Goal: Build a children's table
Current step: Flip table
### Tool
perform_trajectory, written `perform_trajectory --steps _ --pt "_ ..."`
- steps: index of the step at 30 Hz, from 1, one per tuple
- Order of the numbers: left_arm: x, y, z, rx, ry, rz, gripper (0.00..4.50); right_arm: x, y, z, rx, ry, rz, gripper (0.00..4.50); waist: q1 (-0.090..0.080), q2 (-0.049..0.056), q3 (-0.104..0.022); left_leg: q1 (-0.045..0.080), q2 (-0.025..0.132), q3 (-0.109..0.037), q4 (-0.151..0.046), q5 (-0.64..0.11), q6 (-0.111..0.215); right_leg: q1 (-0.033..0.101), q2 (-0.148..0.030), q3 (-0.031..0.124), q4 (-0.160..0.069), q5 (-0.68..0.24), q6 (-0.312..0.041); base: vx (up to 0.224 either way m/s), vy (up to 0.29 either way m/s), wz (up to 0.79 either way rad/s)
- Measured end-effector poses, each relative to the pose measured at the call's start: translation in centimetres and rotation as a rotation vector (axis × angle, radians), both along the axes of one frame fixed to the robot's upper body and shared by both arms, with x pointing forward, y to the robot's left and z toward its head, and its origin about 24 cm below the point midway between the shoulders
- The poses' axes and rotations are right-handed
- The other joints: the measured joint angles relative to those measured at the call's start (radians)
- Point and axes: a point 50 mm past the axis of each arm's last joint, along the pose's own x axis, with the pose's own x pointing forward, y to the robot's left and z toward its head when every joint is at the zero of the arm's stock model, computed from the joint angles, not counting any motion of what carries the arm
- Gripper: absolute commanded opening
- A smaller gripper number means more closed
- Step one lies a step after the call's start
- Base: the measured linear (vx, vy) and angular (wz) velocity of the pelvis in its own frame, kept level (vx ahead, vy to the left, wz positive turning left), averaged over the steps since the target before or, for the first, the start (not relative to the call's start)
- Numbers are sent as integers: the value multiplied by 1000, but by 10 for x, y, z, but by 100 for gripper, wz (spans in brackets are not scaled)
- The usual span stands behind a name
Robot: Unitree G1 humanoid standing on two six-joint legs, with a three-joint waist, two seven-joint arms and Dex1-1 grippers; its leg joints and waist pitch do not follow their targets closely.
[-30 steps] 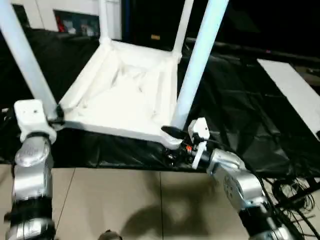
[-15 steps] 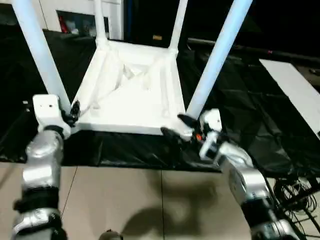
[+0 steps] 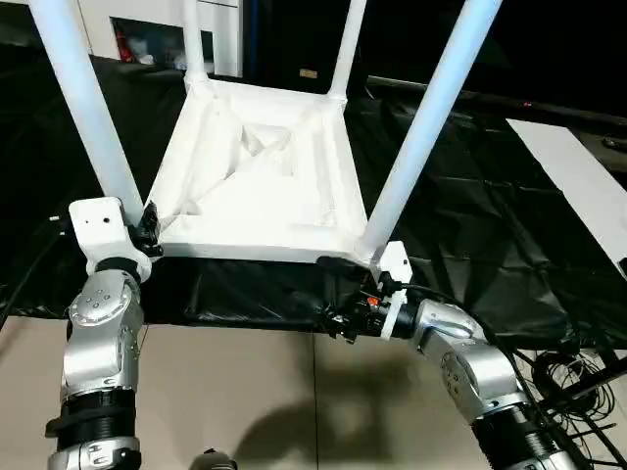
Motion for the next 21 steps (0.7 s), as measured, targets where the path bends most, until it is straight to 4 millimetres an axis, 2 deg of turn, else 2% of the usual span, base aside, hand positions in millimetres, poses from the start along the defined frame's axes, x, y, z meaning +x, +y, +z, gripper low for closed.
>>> perform_trajectory --steps 5,7,9,10,13,17,21 --pt "-2 -23 3 -155 -7 -38 222 1 0 -21 -101 86 -81 450 18 -1 1 -3 0 7 -1 2 4 -4 -3 2 0 0 0 0 0 0" --pt "-5 -39 2 -291 -24 -75 222 5 0 -27 -118 127 -139 450 24 -4 2 -4 0 9 -1 3 5 -5 -3 2 0 0 0 0 0 0" --pt "-7 -52 0 -360 -23 -117 221 9 3 -25 -93 134 -178 450 24 -10 2 -4 2 9 -1 4 4 -5 -3 1 1 0 0 0 0 0" --pt "-8 -58 -1 -381 -18 -143 221 13 4 -23 -55 147 -212 450 22 -17 3 -3 2 9 -2 4 3 -5 -3 1 1 0 1 0 0 0" --pt "-11 -65 -1 -384 -2 -184 213 24 5 -11 63 160 -282 450 16 -29 2 -3 2 9 -3 5 1 -6 -2 1 1 1 3 0 0 0" --pt "-13 -66 2 -344 16 -187 211 30 11 3 242 177 -282 450 13 -29 2 -3 2 9 -3 5 1 -6 -2 2 1 2 4 0 0 0" --pt "-14 -65 3 -343 18 -186 211 39 13 8 330 213 -321 450 10 -29 2 -4 2 9 -3 6 1 -7 -2 2 1 2 4 0 0 0"
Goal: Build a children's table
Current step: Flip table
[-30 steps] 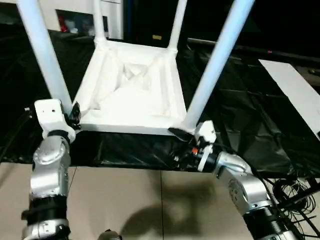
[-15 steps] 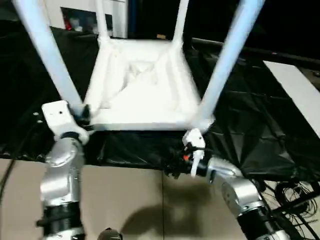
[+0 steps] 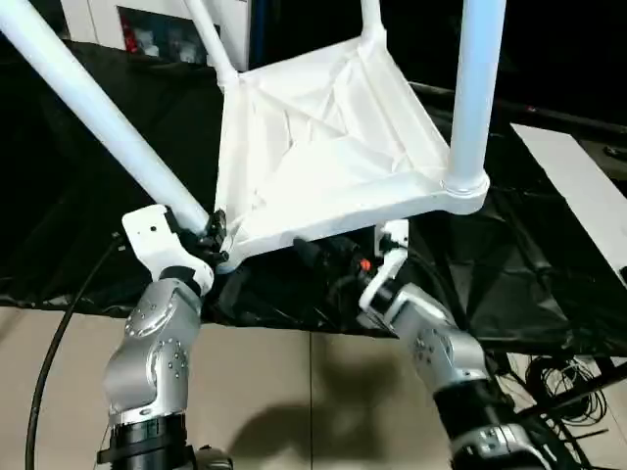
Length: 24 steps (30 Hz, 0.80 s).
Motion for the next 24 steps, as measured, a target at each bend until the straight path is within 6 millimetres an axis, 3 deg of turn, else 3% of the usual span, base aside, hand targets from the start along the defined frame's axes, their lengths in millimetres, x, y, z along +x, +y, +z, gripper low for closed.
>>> perform_trajectory --steps 7,15,16,24 --pt "-1 -1 1 -1 5 -1 211 22 -4 9 127 80 -131 450 -2 -2 0 0 0 0 0 1 1 0 0 0 0 0 0 0 0 0" --pt "-4 -4 1 48 8 -17 211 34 -8 9 298 173 -215 450 -8 -2 0 0 0 0 0 2 1 0 0 0 0 0 0 0 0 0" --pt "-5 -6 1 57 8 -25 211 35 -11 8 320 186 -228 422 -7 -2 0 -1 0 0 0 2 1 -1 0 0 0 0 0 0 0 0" --pt "-5 -11 0 106 9 -68 211 39 -19 -1 462 295 -284 359 -5 0 1 -3 0 0 0 3 1 -3 0 0 2 1 0 0 0 0"
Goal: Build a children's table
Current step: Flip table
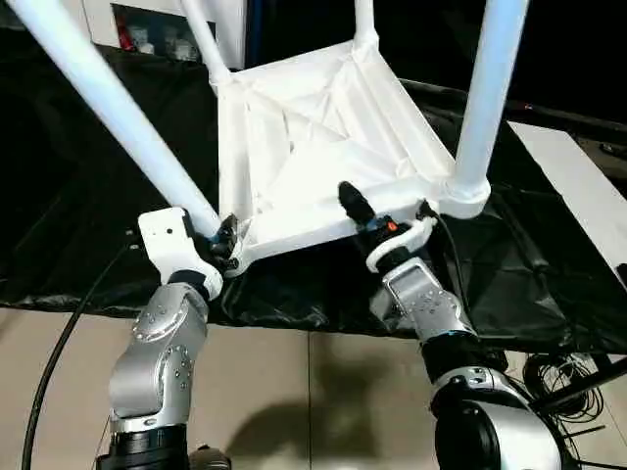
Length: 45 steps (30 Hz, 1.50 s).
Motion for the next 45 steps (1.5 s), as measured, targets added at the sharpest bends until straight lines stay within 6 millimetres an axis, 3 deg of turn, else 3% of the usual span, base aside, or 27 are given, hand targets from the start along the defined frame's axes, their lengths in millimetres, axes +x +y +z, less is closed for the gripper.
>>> perform_trajectory --steps 2,8,13,17,18,20,23,27,31,34,36,45 --pt "0 1 0 15 1 -3 211 -1 -1 -2 18 13 -7 346 1 5 2 0 0 0 0 1 -2 0 0 0 0 1 0 0 0 0" --pt "0 5 1 61 14 -38 211 -3 -1 -12 38 59 -17 291 8 36 13 -1 0 -1 0 2 -3 -2 0 0 3 2 -1 0 0 0" --pt "0 8 0 92 39 -76 210 -5 0 -17 59 78 -38 244 14 72 16 -5 0 -2 1 3 -2 -7 1 0 6 2 -3 0 0 0" --pt "1 10 2 110 43 -92 209 -5 0 -18 72 79 -48 222 17 86 20 -6 0 -3 1 5 -1 -9 1 -2 11 1 -6 0 0 0" --pt "1 11 2 110 45 -94 209 -5 0 -18 75 79 -50 215 18 88 20 -6 0 -3 1 5 -1 -9 1 -2 11 1 -6 0 0 0" --pt "1 13 2 103 48 -107 279 -5 -1 -18 79 76 -55 208 19 92 20 -6 0 -3 2 5 -1 -10 1 -2 12 0 -7 0 0 0" --pt "0 15 3 94 54 -146 282 -5 -3 -18 81 73 -65 206 21 97 22 -7 0 -4 2 5 -1 -10 0 -2 14 0 -7 0 0 0" --pt "-4 22 4 115 60 -180 322 -5 -5 -18 79 75 -82 204 28 109 22 -7 0 -4 3 5 -2 -11 0 -2 14 0 -7 0 0 0" --pt "-25 38 -7 193 110 -217 355 0 -9 -12 54 68 -108 204 29 122 21 -8 0 -4 3 5 -1 -12 0 -2 14 0 -7 0 0 0" --pt "-45 52 -20 266 183 -199 388 6 -16 -3 20 40 -159 200 38 123 21 -10 0 -4 3 6 0 -14 0 -3 15 -1 -8 0 0 0" --pt "-50 51 -21 284 189 -216 401 8 -21 2 -16 21 -187 200 47 123 21 -12 0 -4 4 6 1 -14 0 -4 15 -1 -8 0 0 0" --pt "-36 19 26 484 -119 -357 450 19 -27 34 -238 -49 -246 200 50 126 20 -10 0 -3 2 9 -1 -13 -1 -3 15 4 -5 0 0 0"
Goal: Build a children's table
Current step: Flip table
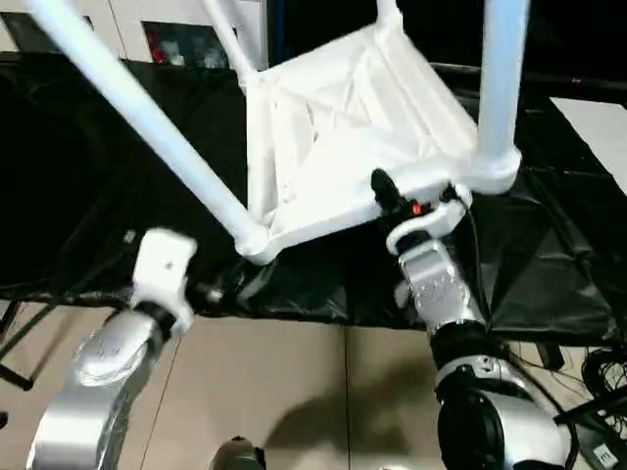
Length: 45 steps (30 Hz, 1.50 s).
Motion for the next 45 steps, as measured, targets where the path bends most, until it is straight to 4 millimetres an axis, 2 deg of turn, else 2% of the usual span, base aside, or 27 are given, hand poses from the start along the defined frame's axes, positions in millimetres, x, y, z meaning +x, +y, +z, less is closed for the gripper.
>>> perform_trajectory --steps 4,7,11,15,22,27,35,37,39,41,43,45 --pt "3 -14 24 69 -103 -131 450 5 -18 28 -154 -56 -101 200 1 3 -2 1 -1 1 0 3 1 1 -1 2 0 2 2 0 0 0" --pt "4 -23 30 74 -124 -182 450 5 -33 45 -257 -105 -174 200 -5 2 -3 1 -1 1 1 4 0 1 -1 3 0 4 3 0 0 0" --pt "8 -28 39 88 -159 -201 450 5 -42 62 -366 -134 -217 195 -8 2 -3 2 0 1 0 6 -3 1 0 3 0 6 2 0 0 0" --pt "13 -31 51 129 -198 -235 450 6 -47 75 -480 -123 -233 194 -9 3 -3 2 -1 1 1 6 -3 1 0 3 0 8 3 0 0 0" --pt "24 -36 79 188 -307 -258 450 6 -40 96 -702 -156 -280 191 -10 -2 -5 2 0 1 1 7 -4 1 0 4 0 10 3 0 0 0" --pt "28 -38 95 214 -365 -264 450 8 -33 100 -815 -165 -297 179 -11 -11 -7 2 0 1 2 7 -4 1 0 4 0 11 3 0 0 0" --pt "32 -48 129 265 -510 -310 450 7 -5 97 -905 -170 -287 170 -14 -33 -20 2 0 1 2 7 -4 1 1 4 0 11 4 0 0 0" --pt "32 -51 136 281 -541 -324 450 8 -1 96 -902 -163 -284 170 -19 -38 -20 2 0 1 2 7 -5 1 1 4 0 11 4 0 0 0" --pt "30 -56 151 305 -620 -333 450 10 4 95 -896 -159 -269 170 -32 -43 -21 2 0 0 2 8 -7 1 1 3 0 12 3 0 0 0" --pt "27 -60 171 345 -733 -329 450 11 8 94 -892 -165 -250 223 -42 -46 -24 2 0 -1 2 9 -7 1 1 3 0 12 4 0 0 0" --pt "24 -60 182 382 -808 -307 450 12 8 92 -887 -166 -229 237 -51 -48 -25 3 0 -1 2 9 -7 1 1 4 0 12 4 0 0 0" --pt "25 -58 186 412 -837 -282 450 12 9 88 -883 -153 -204 244 -57 -49 -25 3 0 -1 2 9 -7 1 1 3 0 12 4 0 0 0"
